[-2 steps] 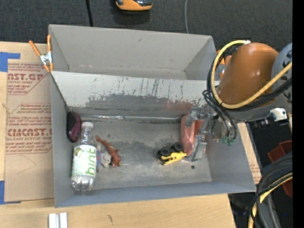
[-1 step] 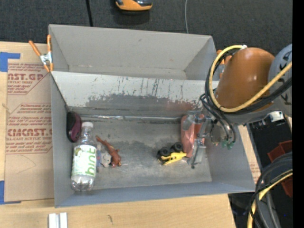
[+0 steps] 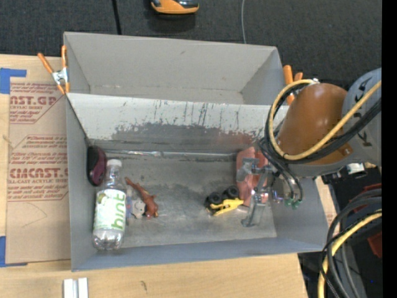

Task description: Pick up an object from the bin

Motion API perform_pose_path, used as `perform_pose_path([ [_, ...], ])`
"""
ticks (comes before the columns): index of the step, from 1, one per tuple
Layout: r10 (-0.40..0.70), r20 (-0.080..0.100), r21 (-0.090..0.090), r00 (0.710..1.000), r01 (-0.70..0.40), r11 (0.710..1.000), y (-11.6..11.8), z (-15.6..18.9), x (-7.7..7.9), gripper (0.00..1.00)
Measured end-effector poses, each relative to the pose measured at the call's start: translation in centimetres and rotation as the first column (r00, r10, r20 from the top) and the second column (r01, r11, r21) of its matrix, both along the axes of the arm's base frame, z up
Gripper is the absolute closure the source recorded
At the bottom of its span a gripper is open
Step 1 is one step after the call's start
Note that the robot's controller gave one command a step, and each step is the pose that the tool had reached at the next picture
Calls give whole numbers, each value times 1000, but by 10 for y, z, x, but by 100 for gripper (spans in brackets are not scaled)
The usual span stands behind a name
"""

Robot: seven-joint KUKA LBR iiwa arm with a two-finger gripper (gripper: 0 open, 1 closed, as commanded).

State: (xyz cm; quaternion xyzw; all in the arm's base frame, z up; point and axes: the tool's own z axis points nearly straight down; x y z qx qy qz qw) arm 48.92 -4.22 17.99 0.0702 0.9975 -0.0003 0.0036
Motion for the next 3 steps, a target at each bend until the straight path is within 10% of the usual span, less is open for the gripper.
perform_pose_path([
  [1,-109,-2,2,994,109,994,0,-68,-6,0],
  [2,-44,11,4,999,44,999,25,-103,21,100],
  [3,-44,11,4,999,44,999,25,-103,21,100],
])
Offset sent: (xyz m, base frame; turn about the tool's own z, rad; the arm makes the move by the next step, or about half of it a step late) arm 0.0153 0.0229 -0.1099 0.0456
